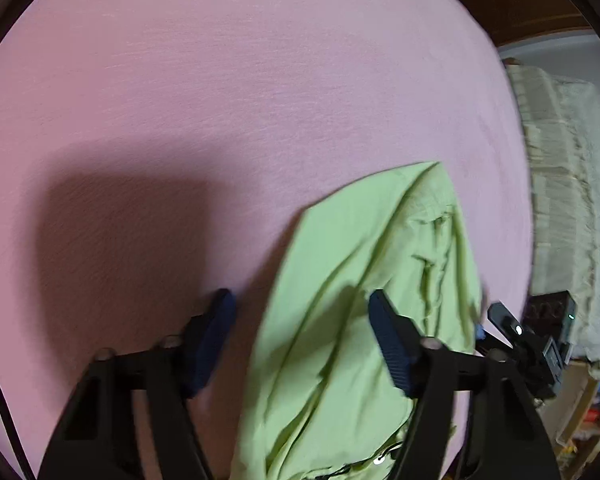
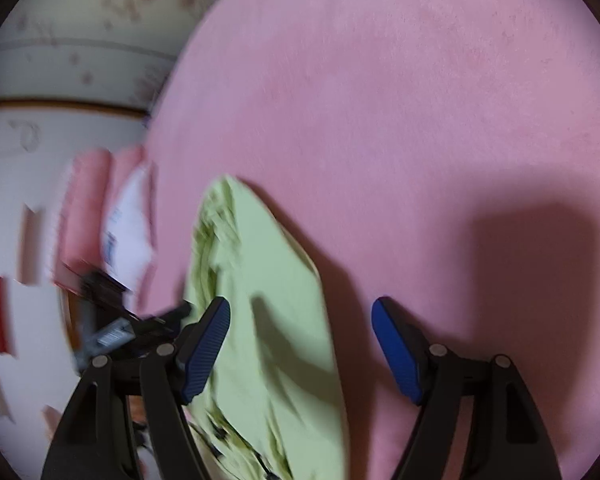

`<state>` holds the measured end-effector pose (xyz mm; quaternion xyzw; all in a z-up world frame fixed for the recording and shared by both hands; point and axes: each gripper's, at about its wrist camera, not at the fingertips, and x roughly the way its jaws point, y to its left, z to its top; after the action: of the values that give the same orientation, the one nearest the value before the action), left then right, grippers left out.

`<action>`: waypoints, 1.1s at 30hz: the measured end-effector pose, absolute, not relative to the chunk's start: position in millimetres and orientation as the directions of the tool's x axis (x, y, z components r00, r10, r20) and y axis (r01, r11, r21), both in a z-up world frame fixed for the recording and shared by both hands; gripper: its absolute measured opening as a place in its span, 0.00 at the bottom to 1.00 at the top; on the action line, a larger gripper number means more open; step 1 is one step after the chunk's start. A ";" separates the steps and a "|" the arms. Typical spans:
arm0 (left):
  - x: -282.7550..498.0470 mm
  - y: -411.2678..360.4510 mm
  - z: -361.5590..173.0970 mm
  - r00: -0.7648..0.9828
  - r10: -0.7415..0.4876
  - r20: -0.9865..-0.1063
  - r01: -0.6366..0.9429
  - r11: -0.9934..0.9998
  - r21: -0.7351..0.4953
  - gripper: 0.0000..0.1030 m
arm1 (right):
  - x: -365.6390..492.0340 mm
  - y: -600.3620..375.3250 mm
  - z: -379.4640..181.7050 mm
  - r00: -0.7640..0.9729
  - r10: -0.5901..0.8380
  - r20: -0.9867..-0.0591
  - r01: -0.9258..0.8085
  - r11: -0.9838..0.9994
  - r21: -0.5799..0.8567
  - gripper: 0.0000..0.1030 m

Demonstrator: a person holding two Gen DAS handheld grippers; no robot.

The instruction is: Fold large clothes

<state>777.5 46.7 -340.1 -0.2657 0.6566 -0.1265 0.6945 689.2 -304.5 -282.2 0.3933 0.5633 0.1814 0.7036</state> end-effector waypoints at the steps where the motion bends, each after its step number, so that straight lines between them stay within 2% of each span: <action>1: 779.4 42.9 -343.8 0.093 -0.545 -0.833 -0.147 0.820 -0.553 0.42 | 691.6 -304.8 -283.8 0.314 0.714 -0.625 0.181 0.601 0.778 0.55; 2: 780.7 37.5 -347.1 0.081 -0.561 -0.824 -0.117 0.816 -0.567 0.33 | 693.7 -302.8 -286.1 0.316 0.730 -0.606 0.170 0.585 0.793 0.33; 3: 782.0 30.9 -347.9 0.067 -0.559 -0.826 -0.075 0.823 -0.563 0.20 | 696.2 -299.2 -288.5 0.305 0.737 -0.603 0.160 0.585 0.795 0.22; 4: 782.5 24.2 -346.3 0.065 -0.535 -0.842 -0.031 0.843 -0.538 0.16 | 697.3 -295.6 -290.4 0.293 0.734 -0.613 0.157 0.596 0.788 0.11; 5: 781.4 17.5 -343.6 0.073 -0.518 -0.852 0.016 0.855 -0.518 0.13 | 698.5 -288.4 -292.2 0.274 0.732 -0.624 0.146 0.609 0.779 0.07; 7: 777.3 11.7 -335.1 0.096 -0.512 -0.853 0.061 0.859 -0.509 0.08 | 699.5 -283.4 -289.3 0.274 0.745 -0.607 0.127 0.598 0.791 0.05; 12: 753.2 14.8 -284.3 0.148 -0.587 -0.796 0.140 0.809 -0.571 0.06 | 684.6 -281.1 -261.2 0.308 0.836 -0.454 0.067 0.456 0.887 0.04; 17: 708.4 28.5 -204.5 0.151 -0.651 -0.744 0.311 0.746 -0.589 0.06 | 648.9 -272.6 -199.5 0.252 0.913 -0.322 -0.087 0.353 0.932 0.04; 20: 671.0 40.4 -171.8 0.146 -0.655 -0.741 0.375 0.730 -0.571 0.06 | 623.2 -265.6 -169.7 0.201 0.940 -0.275 -0.160 0.308 0.938 0.04; 22: 643.6 51.8 -157.7 0.134 -0.649 -0.749 0.400 0.727 -0.558 0.06 | 599.9 -258.5 -152.5 0.157 0.948 -0.277 -0.216 0.306 0.927 0.04; 27: 575.2 63.2 -148.9 0.110 -0.631 -0.768 0.458 0.718 -0.524 0.06 | 538.2 -248.3 -130.9 0.101 0.932 -0.349 -0.301 0.363 0.882 0.04; 33: 507.5 48.8 -171.3 0.148 -0.559 -0.816 0.533 0.740 -0.411 0.06 | 478.9 -274.1 -151.2 0.152 0.863 -0.483 -0.314 0.505 0.804 0.08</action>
<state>507.5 48.8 -171.3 -0.0122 0.5444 -0.3604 0.7574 478.9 -274.1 -151.2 0.2738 0.5013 0.4153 0.7080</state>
